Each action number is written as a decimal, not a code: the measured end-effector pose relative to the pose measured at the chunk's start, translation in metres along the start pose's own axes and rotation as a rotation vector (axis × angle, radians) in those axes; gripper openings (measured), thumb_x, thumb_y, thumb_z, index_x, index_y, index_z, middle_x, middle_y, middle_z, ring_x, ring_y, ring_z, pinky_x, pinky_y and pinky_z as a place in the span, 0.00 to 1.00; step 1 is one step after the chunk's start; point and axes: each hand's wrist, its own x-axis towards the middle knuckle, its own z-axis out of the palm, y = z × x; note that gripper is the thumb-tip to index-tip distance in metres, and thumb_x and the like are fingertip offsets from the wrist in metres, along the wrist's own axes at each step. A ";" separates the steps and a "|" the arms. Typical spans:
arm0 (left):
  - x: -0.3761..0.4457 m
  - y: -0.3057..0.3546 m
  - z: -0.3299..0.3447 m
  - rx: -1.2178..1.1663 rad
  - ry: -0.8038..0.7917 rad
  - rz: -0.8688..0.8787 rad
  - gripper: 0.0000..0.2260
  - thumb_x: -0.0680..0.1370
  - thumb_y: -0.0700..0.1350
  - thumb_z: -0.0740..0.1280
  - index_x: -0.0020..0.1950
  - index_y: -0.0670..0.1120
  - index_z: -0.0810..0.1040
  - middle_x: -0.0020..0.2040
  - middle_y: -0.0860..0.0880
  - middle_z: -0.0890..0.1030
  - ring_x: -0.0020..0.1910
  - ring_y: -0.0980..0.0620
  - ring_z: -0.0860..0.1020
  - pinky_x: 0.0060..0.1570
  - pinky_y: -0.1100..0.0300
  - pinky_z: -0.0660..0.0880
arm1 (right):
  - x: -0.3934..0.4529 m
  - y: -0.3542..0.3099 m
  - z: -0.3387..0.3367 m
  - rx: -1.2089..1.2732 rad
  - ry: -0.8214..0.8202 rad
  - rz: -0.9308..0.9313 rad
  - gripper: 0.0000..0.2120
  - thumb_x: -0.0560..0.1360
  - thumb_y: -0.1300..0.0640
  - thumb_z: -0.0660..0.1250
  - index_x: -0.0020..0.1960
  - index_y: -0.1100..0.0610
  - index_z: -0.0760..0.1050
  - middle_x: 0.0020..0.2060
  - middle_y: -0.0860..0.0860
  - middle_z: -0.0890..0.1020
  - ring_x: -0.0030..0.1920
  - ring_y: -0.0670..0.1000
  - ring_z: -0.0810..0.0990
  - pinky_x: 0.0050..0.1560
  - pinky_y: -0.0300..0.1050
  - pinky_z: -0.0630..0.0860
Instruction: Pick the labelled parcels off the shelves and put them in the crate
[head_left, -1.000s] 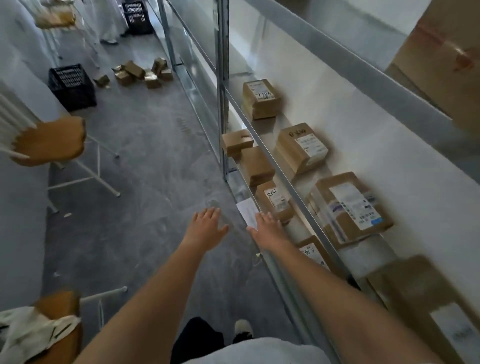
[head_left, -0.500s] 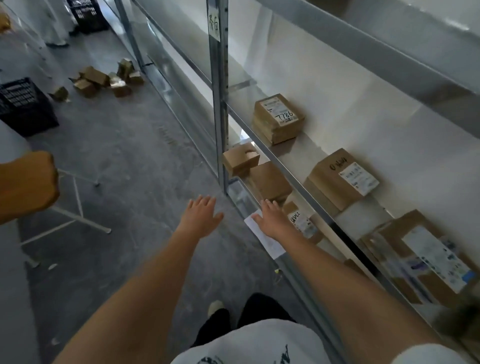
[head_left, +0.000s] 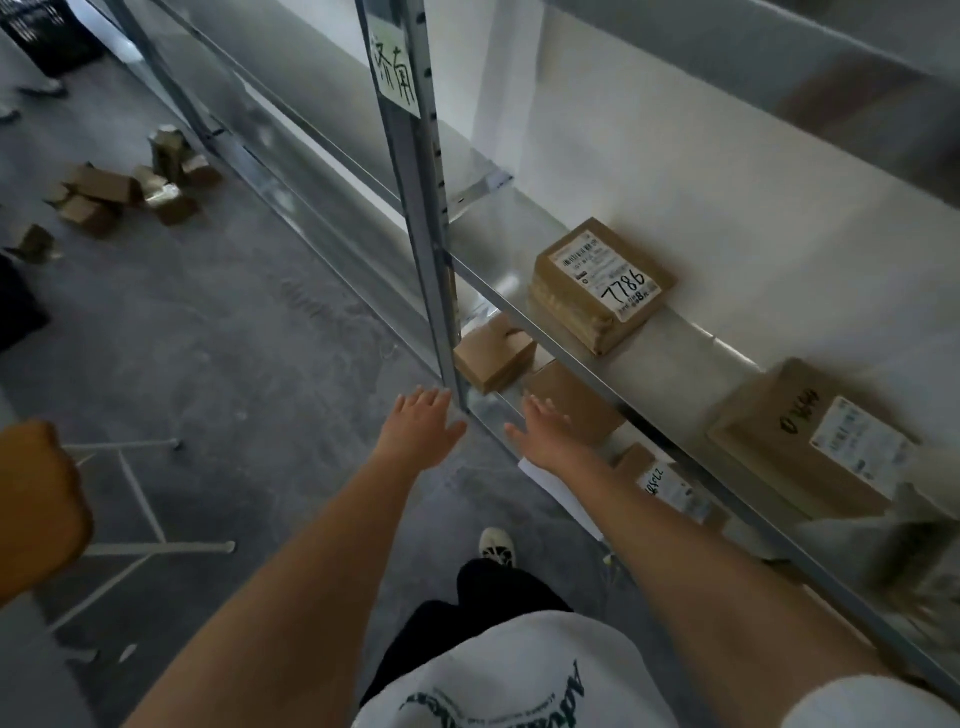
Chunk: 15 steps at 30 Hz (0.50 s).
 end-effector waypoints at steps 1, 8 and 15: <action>0.011 -0.005 -0.007 0.002 0.001 0.009 0.28 0.82 0.56 0.54 0.78 0.44 0.56 0.78 0.44 0.59 0.77 0.46 0.55 0.76 0.48 0.50 | 0.009 -0.005 -0.003 0.009 -0.001 0.011 0.31 0.83 0.45 0.52 0.79 0.60 0.49 0.79 0.57 0.52 0.79 0.57 0.49 0.75 0.55 0.51; 0.075 -0.040 -0.039 0.034 -0.057 0.150 0.27 0.82 0.55 0.55 0.78 0.44 0.57 0.77 0.43 0.60 0.77 0.45 0.57 0.76 0.48 0.52 | 0.052 -0.033 -0.013 0.150 -0.009 0.172 0.31 0.83 0.44 0.53 0.79 0.60 0.50 0.79 0.56 0.52 0.78 0.57 0.49 0.75 0.54 0.52; 0.136 -0.077 -0.047 0.104 -0.205 0.346 0.27 0.81 0.54 0.56 0.77 0.44 0.57 0.77 0.44 0.61 0.76 0.45 0.58 0.75 0.48 0.55 | 0.074 -0.061 0.005 0.492 0.196 0.443 0.31 0.82 0.45 0.54 0.79 0.60 0.52 0.78 0.58 0.56 0.76 0.60 0.59 0.72 0.53 0.59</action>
